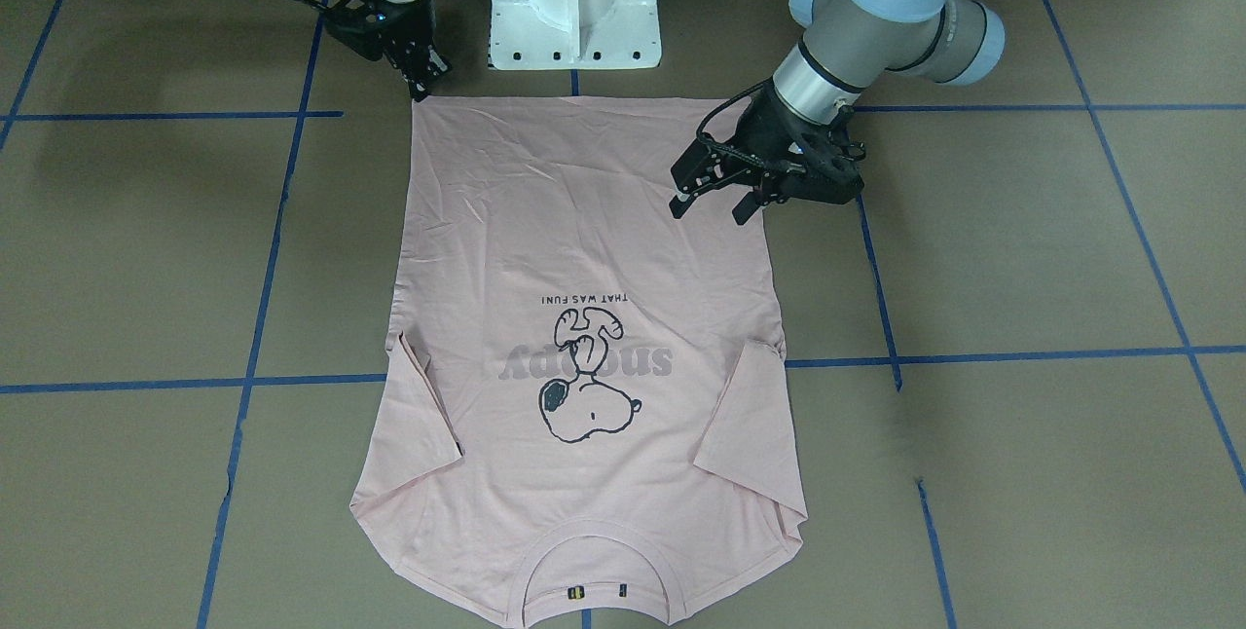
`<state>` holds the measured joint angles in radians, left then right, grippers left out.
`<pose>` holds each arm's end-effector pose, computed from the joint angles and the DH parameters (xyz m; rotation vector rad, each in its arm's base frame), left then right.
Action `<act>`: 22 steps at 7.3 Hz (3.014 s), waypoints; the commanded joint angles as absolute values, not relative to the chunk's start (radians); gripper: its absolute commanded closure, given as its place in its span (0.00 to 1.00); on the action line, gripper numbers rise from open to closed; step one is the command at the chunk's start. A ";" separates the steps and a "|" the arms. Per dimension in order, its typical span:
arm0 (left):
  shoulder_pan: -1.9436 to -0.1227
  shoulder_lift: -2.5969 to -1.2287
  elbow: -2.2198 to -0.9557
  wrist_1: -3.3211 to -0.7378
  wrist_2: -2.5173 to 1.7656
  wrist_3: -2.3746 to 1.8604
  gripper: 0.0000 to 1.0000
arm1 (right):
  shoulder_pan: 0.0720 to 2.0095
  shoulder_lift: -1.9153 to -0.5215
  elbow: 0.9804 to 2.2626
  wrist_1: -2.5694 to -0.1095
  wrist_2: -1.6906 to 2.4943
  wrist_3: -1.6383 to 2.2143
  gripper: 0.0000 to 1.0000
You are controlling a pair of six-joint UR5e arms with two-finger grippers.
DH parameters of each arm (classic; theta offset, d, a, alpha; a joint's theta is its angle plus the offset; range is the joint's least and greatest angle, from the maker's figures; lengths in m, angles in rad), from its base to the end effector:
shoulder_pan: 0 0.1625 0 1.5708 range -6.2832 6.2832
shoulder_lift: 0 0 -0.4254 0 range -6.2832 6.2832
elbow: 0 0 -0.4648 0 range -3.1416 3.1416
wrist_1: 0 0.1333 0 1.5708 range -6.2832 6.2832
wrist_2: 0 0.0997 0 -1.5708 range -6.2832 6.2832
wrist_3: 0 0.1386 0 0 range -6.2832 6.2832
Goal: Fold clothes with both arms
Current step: 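Grasp both hem corners nearest the robot with both grippers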
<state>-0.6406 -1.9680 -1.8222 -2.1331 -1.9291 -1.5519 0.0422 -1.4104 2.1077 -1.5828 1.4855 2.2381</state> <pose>0.5038 -0.4812 0.2264 0.0916 1.2377 -0.3236 -0.5822 -0.1698 0.3278 -0.1356 -0.6920 0.7098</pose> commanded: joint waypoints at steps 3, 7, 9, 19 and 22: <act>-0.350 -1.867 -2.029 -1.823 -1.740 -1.796 0.07 | 0.046 -1.411 2.170 -1.586 1.489 2.237 1.00; -0.236 -1.706 -2.060 -1.824 -1.683 -1.818 0.10 | 0.043 -1.411 2.169 -1.586 1.493 2.237 1.00; -0.219 -1.678 -2.057 -1.824 -1.683 -1.828 0.11 | 0.043 -1.410 2.171 -1.586 1.493 2.237 1.00; -0.176 -1.663 -2.043 -1.822 -1.683 -1.829 0.42 | 0.043 -1.411 2.171 -1.588 1.491 2.238 1.00; -0.170 -1.663 -2.045 -1.822 -1.684 -1.829 0.82 | 0.043 -1.413 2.171 -1.588 1.491 2.238 1.00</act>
